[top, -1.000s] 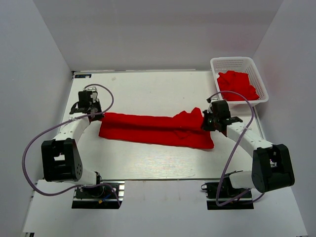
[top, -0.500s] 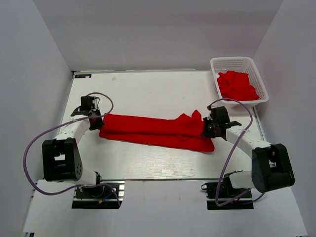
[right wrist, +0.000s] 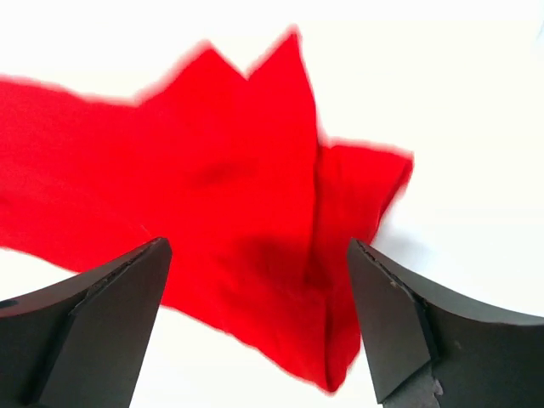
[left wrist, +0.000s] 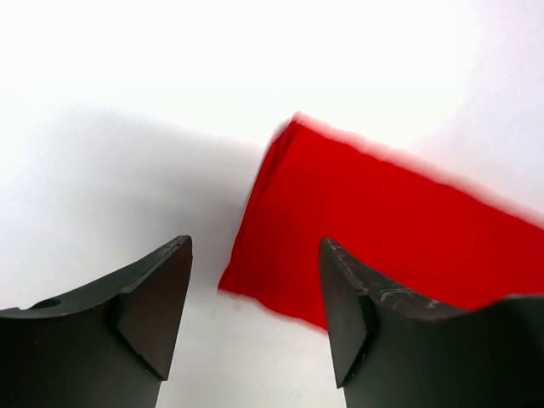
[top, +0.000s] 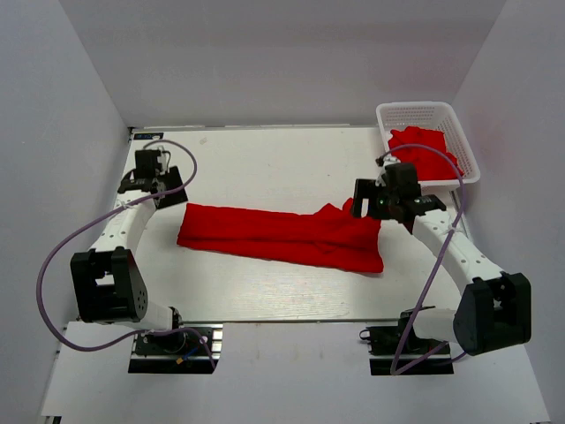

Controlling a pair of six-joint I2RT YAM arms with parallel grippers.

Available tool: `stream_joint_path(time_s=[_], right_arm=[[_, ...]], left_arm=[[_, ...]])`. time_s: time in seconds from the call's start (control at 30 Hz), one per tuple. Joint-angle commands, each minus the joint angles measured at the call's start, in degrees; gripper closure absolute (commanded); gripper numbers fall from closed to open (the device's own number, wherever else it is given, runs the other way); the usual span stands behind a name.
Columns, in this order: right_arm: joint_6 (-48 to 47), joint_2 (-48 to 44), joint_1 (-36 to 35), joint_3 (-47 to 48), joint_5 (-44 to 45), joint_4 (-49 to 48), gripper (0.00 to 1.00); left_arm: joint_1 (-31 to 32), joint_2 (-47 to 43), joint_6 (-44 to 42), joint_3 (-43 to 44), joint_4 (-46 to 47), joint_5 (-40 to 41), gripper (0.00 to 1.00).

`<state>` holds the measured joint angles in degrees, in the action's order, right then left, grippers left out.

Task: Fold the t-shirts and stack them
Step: Fold the other side of the tshirt into a rectangle

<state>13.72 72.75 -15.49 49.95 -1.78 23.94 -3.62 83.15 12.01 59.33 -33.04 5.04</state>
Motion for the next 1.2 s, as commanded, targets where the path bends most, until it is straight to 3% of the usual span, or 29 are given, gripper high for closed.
stream_joint_path(time_s=[0.0, 0.1, 0.3, 0.7, 0.8, 0.9, 0.93, 1.0, 1.07, 1.17], right_arm=[[-3.1, 0.2, 0.2, 7.2, 1.5, 0.0, 0.1], [-4.0, 4.8, 0.2, 10.9, -0.1, -1.4, 0.1], [-3.4, 15.8, 0.3, 15.3, -0.5, -2.2, 0.1], [-3.3, 25.0, 0.5, 15.4, -3.6, -7.6, 0.12], [-3.3, 27.1, 0.3, 15.7, -4.3, -7.7, 0.23], [-3.6, 27.2, 0.1, 14.7, -5.3, -9.0, 0.45], [-3.5, 27.2, 0.2, 14.8, -5.3, -9.1, 0.6], [-3.8, 26.7, 0.2, 14.6, -5.3, -8.7, 0.7], [-3.7, 24.8, -0.2, 13.9, -4.5, -8.3, 0.96], [-3.4, 20.3, -0.1, 12.2, -4.2, -8.2, 1.0]], left_arm=[[0.4, -1.6, -3.3, 8.4, 1.2, -2.3, 0.28], [0.9, -1.0, -6.5, 9.8, 3.8, -7.6, 0.21], [0.3, 2.5, -7.2, 9.8, 6.9, -12.2, 0.2], [0.3, 4.4, -6.6, 5.0, 9.7, -12.8, 0.2], [0.3, 4.9, -6.6, 5.0, 9.7, -12.8, 0.2], [0.3, 4.4, -7.2, 4.4, 9.7, -12.8, 0.2], [0.3, 4.4, -7.2, 4.4, 9.7, -12.8, 0.2], [0.3, 4.4, -7.2, 3.9, 9.7, -12.8, 0.2], [0.3, 4.4, -7.2, 3.9, 9.7, -13.3, 0.2], [0.3, 4.4, -7.2, 3.9, 9.7, -13.8, 0.2]])
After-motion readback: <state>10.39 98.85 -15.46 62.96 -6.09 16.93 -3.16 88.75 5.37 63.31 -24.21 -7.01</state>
